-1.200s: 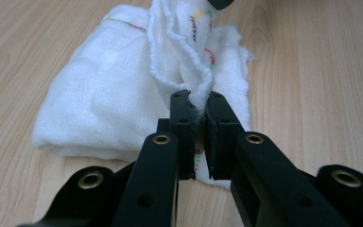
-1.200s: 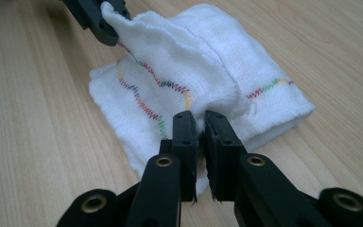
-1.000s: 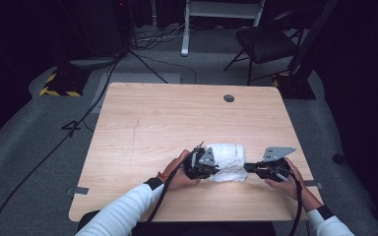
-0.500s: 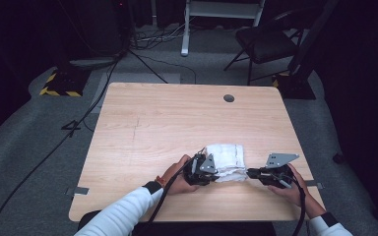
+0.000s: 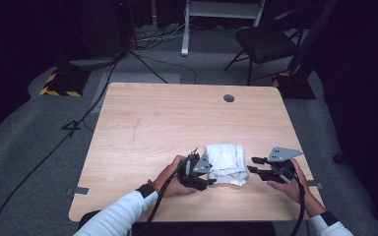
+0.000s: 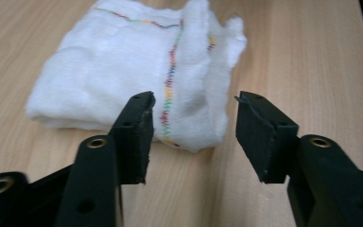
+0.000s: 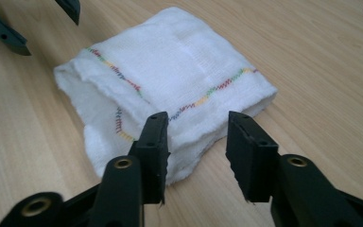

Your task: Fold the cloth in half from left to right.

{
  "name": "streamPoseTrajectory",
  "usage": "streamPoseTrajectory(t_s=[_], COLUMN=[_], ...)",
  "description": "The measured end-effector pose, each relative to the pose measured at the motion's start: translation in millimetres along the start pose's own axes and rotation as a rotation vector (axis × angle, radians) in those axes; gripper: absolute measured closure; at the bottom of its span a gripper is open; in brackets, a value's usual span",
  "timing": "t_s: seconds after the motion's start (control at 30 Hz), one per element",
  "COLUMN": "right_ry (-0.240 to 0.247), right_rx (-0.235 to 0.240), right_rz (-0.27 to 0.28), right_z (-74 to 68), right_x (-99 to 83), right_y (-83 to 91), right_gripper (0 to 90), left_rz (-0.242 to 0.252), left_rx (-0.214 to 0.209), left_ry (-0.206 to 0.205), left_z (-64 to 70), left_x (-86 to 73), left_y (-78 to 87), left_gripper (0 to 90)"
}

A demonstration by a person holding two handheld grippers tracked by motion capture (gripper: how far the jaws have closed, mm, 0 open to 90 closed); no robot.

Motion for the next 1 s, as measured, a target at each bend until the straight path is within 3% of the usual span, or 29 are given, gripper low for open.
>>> streamPoseTrajectory(t_s=[0.17,0.3,0.4,0.5,0.63,0.73,0.8,1.0], right_ry=[-0.005,-0.018,-0.005,-0.002,0.017,0.033,0.029,0.031], right_rx=[-0.032,-0.042,-0.03,-0.02,-0.014,-0.014,-0.013,-0.022], right_rz=[-0.002,-0.031,-0.066,-0.088,-0.128,-0.155,-0.156,-0.131], right_z=[5.6,9.5,7.4,4.7,-0.6,-5.7,-7.6,-5.0], right_x=[10.2,11.2,8.3,3.4,-4.5,-12.9,-15.7,-10.0], right_y=[-8.4,-18.5,-25.2,-27.9,-29.5,-32.5,-32.2,-25.5], right_gripper=[43.8,39.9,38.3,37.3,35.5,35.3,35.0,33.5], left_rz=[-0.007,-0.011,-0.034,-0.07,-0.084,-0.106,-0.121,-0.105], left_rx=[0.059,0.096,0.082,0.045,0.031,0.023,0.025,0.038], left_ry=[0.027,0.055,0.061,0.048,0.032,-0.002,-0.018,-0.041], left_z=[-15.7,-27.0,-27.1,-20.3,-12.8,-7.7,-4.3,-6.2], left_x=[2.0,3.3,1.0,-2.5,-5.2,-9.0,-11.6,-7.3], left_y=[-2.7,-11.2,-20.1,-25.7,-28.4,-30.4,-32.2,-24.6], left_gripper=[32.6,29.0,27.3,25.6,25.3,23.7,23.1,18.1])
Point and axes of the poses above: each handheld gripper's, and its own axes: y roughly backward along the jaws, x roughly out of its top, z roughly to its right, the point moved 7 cm from there along -y, roughly forward along the jaws, and after that the axes turned 11 degrees about x, right-handed, at the moved point
